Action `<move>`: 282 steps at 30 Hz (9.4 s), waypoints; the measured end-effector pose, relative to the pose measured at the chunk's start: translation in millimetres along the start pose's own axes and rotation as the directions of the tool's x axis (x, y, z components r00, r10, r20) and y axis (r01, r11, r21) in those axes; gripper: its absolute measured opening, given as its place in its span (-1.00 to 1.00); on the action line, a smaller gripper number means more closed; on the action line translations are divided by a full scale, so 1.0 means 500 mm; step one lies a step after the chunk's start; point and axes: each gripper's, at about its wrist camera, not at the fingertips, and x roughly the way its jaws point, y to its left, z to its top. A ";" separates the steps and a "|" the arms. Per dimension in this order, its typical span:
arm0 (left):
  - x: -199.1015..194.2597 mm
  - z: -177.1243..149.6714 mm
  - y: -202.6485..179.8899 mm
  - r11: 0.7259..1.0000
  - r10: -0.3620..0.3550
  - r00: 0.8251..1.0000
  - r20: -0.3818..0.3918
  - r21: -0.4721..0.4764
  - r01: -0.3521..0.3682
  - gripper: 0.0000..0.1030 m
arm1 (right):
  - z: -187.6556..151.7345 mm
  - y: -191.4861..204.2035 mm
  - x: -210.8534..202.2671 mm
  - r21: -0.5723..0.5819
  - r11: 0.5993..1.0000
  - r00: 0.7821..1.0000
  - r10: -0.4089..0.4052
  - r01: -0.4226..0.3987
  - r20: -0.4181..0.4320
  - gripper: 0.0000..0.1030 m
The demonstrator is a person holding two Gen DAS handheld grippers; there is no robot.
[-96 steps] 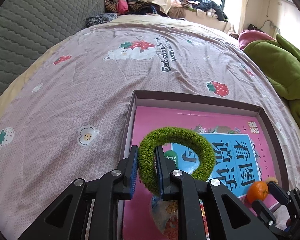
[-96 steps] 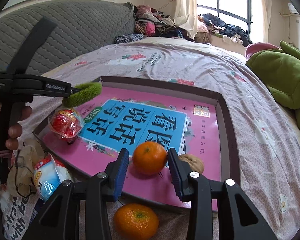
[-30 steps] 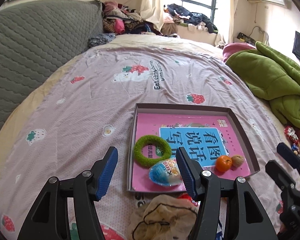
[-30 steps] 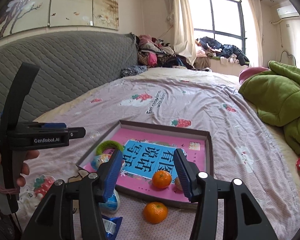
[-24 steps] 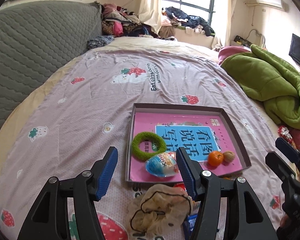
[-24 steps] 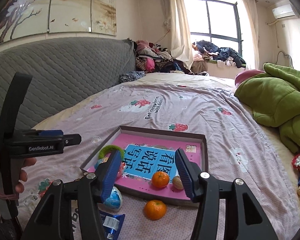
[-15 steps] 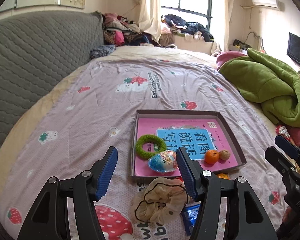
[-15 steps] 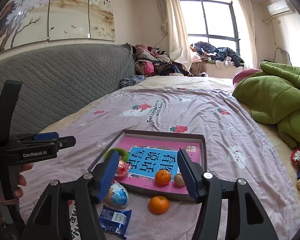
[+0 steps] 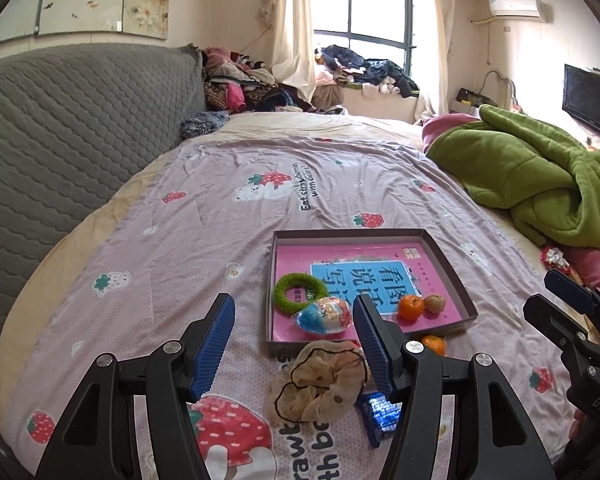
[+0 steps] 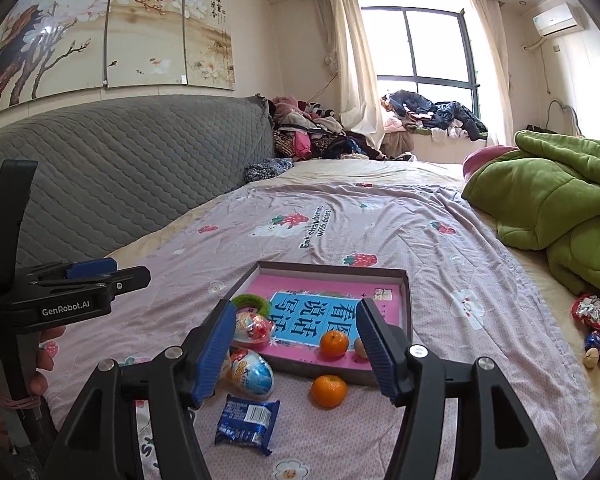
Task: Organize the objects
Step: 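Withdraw both tools from the tray, then move both open tools toward the mesh bag and blue snack packet, then grasp the beige mesh bag with the left tool while the right tool grasps the blue snack packet, then lift and carry the mesh bag and snack packet over the grey tray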
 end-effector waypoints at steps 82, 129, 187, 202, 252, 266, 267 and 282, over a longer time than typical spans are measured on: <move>0.021 -0.232 0.021 0.999 0.001 0.978 -0.207 0.034 0.006 0.23 | -0.203 0.115 0.028 -0.069 0.998 0.965 -0.029 0.011 -0.259 0.21; 0.089 -0.291 0.022 0.999 -0.024 0.954 -0.298 0.018 0.031 0.23 | -0.260 0.135 0.082 -0.042 0.999 0.938 -0.011 -0.004 -0.345 0.21; 0.238 -0.165 0.040 0.999 -0.052 0.961 -0.272 -0.021 0.048 0.23 | -0.247 0.113 0.201 -0.034 0.999 0.925 -0.019 0.007 -0.380 0.21; 0.297 -0.194 0.031 0.996 -0.085 0.943 -0.321 -0.013 0.085 0.23 | -0.262 0.112 0.229 -0.027 1.000 0.926 -0.023 0.014 -0.376 0.21; 0.219 -0.240 0.022 0.986 -0.165 0.953 -0.254 -0.037 0.160 -0.81 | -0.271 0.098 0.195 -0.014 0.999 0.937 0.028 -0.035 -0.348 0.07; 0.170 -0.258 0.013 0.990 -0.141 0.961 -0.236 -0.055 0.132 -0.81 | -0.265 0.090 0.157 -0.005 0.999 0.945 0.043 -0.047 -0.325 0.07; 0.166 -0.259 0.012 0.990 -0.141 0.962 -0.235 -0.055 0.132 -0.81 | -0.265 0.089 0.154 -0.005 0.999 0.945 0.044 -0.049 -0.324 0.07; 0.111 -0.257 0.013 0.992 -0.114 0.977 -0.180 -0.070 0.103 -0.81 | -0.244 0.077 0.119 0.007 0.998 0.960 0.054 -0.054 -0.275 0.07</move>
